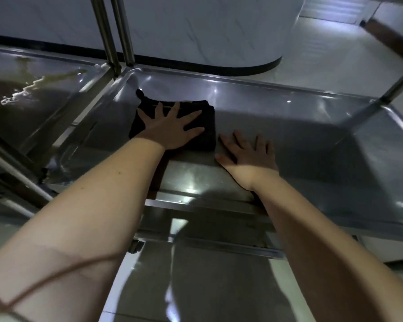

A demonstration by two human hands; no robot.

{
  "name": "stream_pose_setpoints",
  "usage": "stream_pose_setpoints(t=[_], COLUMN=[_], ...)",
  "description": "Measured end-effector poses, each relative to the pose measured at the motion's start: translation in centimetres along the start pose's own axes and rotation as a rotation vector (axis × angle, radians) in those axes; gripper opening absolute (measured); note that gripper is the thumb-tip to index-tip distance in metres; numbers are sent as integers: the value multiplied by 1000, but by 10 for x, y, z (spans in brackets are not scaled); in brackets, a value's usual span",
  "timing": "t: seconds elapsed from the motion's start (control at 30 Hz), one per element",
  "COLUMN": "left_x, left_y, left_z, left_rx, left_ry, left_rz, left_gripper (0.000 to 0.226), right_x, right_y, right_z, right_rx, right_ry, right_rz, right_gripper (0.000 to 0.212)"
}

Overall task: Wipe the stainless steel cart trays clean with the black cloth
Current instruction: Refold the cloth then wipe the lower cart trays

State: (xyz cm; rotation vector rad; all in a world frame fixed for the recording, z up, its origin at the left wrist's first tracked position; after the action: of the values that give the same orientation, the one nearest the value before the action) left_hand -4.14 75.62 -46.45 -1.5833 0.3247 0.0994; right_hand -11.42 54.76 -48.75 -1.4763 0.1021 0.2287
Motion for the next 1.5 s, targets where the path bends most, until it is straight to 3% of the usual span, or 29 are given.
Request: stream_pose_setpoints(t=[0.17, 0.37, 0.6, 1.17, 1.5], left_x=[-69, -139, -134, -4, -88], left_y=[14, 32, 32, 0, 18], left_z=[0, 20, 21, 82, 96], left_rx=[-28, -3, -38, -20, -19], left_ry=[37, 2, -1, -19, -57], left_rz=[87, 54, 45, -55, 6], left_gripper=[62, 67, 69, 72, 68], right_x=[-3, -3, -8, -11, -14], right_y=[-5, -9, -13, 5, 0], right_z=[0, -2, 47, 45, 49], right_rx=[36, 43, 107, 22, -2], right_ry=[-10, 5, 35, 20, 27], right_rz=[27, 72, 95, -21, 1], right_gripper=[65, 66, 53, 61, 64])
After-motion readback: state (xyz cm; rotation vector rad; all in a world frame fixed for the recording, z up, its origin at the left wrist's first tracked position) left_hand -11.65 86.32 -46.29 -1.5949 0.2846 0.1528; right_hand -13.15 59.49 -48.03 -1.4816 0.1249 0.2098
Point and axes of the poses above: each hand's wrist, its own x-axis towards the middle knuckle, its own y-axis out of the palm, z = x × y, the point moved 1 cm from there along x, towards the middle knuckle, and after that the axes turned 6 degrees about z, right-handed, at the moved point
